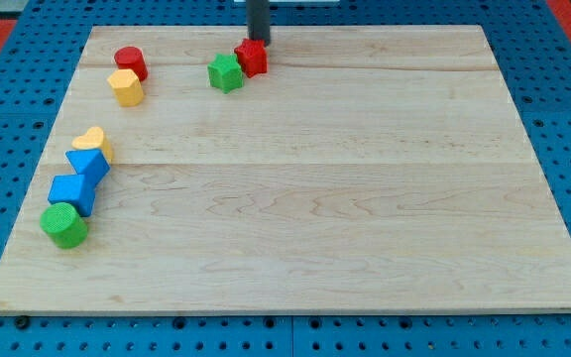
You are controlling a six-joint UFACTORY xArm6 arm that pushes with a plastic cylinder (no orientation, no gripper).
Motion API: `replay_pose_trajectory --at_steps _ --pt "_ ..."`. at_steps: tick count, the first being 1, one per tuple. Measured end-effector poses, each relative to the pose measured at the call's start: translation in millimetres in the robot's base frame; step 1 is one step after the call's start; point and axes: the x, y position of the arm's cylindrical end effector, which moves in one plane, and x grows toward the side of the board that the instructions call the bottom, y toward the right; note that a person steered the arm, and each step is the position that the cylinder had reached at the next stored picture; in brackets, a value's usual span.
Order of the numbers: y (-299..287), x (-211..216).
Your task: Move the red start towards the top right side of the green star
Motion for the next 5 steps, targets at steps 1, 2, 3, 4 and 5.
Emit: replay_pose_trajectory --at_steps 1,2,3,4,5 --pt "7.0 -3.5" --pt "-72.9 -28.6" --pt "-130.1 -28.9" --pt "-144.2 -18.0" --pt "-141.3 -0.2"
